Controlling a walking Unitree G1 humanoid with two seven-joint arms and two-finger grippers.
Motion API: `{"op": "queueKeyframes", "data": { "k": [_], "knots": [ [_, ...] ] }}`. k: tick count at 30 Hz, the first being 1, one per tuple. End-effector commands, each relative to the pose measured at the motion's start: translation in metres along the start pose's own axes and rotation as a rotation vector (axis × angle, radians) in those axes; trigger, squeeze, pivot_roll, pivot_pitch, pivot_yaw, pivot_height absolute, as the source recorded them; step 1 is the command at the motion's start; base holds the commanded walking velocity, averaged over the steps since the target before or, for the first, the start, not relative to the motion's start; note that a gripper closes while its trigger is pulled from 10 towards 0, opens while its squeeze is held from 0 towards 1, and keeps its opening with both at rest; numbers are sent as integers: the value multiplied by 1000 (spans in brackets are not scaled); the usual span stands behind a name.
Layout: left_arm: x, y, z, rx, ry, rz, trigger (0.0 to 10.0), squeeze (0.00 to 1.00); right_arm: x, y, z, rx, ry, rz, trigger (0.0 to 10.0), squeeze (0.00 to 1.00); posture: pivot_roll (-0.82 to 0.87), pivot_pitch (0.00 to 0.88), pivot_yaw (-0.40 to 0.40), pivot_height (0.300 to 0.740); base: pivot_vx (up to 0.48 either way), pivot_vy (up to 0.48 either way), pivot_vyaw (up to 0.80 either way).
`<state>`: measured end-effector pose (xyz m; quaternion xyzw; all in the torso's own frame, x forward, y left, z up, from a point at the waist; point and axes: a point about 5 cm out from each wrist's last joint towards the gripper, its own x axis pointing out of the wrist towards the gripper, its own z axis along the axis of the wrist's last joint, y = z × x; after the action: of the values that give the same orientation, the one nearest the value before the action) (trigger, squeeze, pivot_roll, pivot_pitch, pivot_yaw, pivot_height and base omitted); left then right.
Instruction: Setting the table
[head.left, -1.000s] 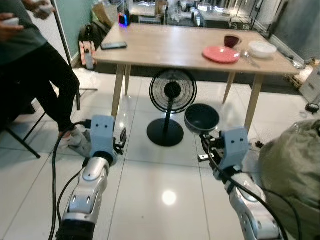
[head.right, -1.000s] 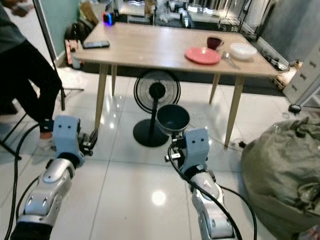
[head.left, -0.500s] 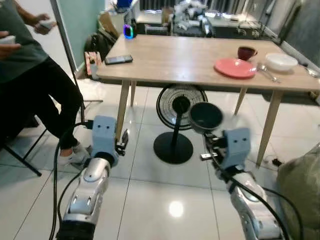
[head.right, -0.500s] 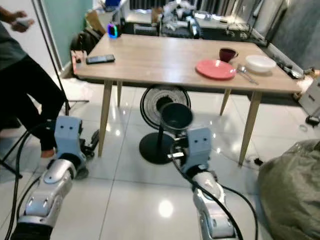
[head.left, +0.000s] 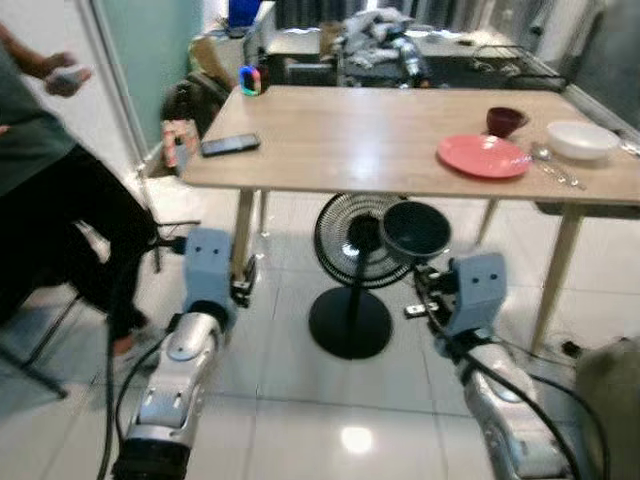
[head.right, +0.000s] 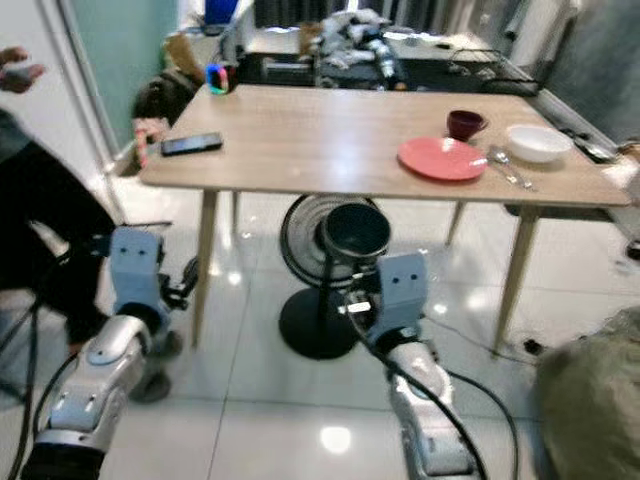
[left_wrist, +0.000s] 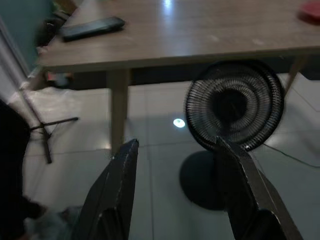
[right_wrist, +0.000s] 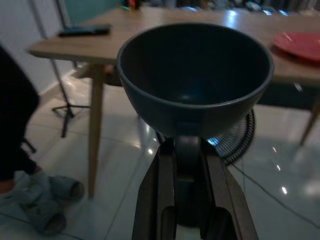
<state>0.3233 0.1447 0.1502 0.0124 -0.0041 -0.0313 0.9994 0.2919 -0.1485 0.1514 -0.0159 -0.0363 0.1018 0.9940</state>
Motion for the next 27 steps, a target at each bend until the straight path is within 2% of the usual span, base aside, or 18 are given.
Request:
{"op": "queueKeyframes", "data": {
  "k": [1,8,22,27],
  "knots": [
    [0,-3,-2,2,13,-8,10000,188,-1,-6,0,-6,2,-22,10000,0,-71,0,84,740,480,0,-788],
    [0,-3,-2,2,13,-9,10000,188,-1,-7,0,-11,1,-24,10000,0,-71,0,84,740,480,0,-788],
    [1,-2,-1,5,10,-7,10000,184,1,0,3,-2,-20,14,10000,0,-62,0,87,740,480,0,0],
    [0,-1,1,20,0,-2,10000,188,4,10,7,26,-49,91,10000,0,-54,0,87,740,480,0,0]
  ]
}}
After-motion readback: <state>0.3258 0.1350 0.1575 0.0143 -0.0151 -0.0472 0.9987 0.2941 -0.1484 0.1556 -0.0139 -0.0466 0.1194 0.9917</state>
